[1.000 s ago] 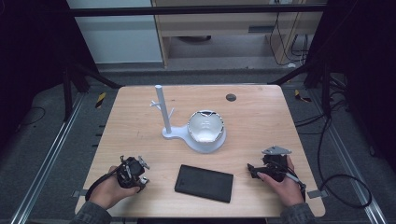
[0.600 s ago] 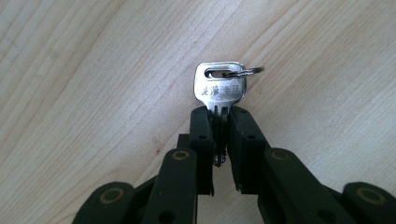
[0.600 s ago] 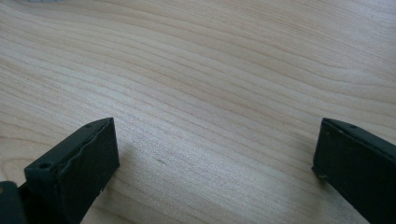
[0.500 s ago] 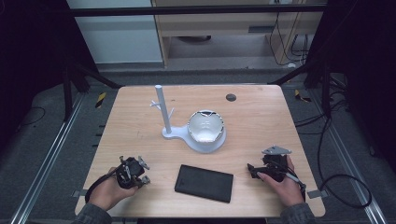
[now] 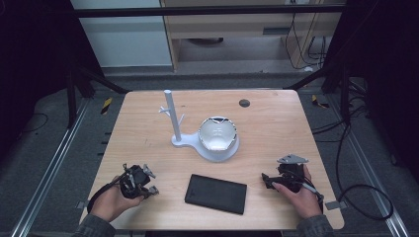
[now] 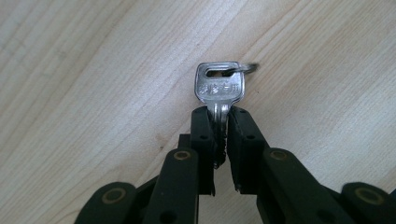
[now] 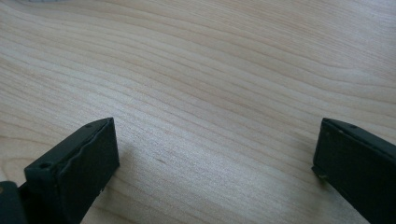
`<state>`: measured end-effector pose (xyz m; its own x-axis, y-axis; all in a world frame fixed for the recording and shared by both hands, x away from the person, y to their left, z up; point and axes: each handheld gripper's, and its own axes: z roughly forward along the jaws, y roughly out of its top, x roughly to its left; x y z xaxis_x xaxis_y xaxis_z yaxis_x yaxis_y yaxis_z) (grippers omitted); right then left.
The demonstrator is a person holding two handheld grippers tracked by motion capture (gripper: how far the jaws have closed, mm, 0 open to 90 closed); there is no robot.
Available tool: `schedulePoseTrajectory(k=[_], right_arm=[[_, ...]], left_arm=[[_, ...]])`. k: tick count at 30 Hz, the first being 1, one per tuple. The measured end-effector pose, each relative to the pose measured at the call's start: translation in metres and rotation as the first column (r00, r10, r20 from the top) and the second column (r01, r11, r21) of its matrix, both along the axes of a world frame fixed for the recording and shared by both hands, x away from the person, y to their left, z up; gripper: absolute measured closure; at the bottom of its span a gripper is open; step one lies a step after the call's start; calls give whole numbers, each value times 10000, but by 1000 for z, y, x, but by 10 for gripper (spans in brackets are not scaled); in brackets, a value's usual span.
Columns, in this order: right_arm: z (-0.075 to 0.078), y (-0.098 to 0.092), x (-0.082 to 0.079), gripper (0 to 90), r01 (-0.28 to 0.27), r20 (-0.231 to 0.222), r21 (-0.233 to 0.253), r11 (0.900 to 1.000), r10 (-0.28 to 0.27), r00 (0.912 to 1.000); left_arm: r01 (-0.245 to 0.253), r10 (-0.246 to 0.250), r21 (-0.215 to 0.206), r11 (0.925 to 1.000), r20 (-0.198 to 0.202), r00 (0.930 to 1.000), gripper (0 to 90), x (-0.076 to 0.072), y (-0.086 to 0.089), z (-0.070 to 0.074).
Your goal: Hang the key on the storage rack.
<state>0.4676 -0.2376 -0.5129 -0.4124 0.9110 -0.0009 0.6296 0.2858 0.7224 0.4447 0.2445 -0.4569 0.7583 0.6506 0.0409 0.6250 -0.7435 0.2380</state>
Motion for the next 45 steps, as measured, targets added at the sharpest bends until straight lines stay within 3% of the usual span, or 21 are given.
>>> schedulePoseTrajectory(k=[9, 19, 26, 34, 36, 45], right_arm=[[0, 0, 0, 3, -13, 7, -34, 10000, 13, 10000], [0, 0, 0, 3, -9, 3, -31, 10000, 9, 10000], [0, 0, 0, 3, -14, 9, -36, 10000, 14, 10000], [0, 0, 0, 3, -20, 6, -47, 10000, 20, 10000], [0, 0, 0, 3, -21, 6, -48, 10000, 21, 10000], [0, 0, 0, 3, -16, 5, -35, 10000, 16, 10000]], left_arm=[[5, -3, -130, 9999, 189, 9998, 809, 0, 2, 7], [43, -23, -333, 9994, 603, 9982, 809, 1, 4, 26], [41, 8, -467, 9989, 1038, 9946, 810, 6, 3, 48], [22, 66, -608, 9981, 1452, 9894, 810, 22, -2, 79], [146, -76, -444, 9989, 1545, 9880, 810, 29, -6, 91], [362, -351, -31, 9993, 1745, 9840, 810, 44, -17, 120]])
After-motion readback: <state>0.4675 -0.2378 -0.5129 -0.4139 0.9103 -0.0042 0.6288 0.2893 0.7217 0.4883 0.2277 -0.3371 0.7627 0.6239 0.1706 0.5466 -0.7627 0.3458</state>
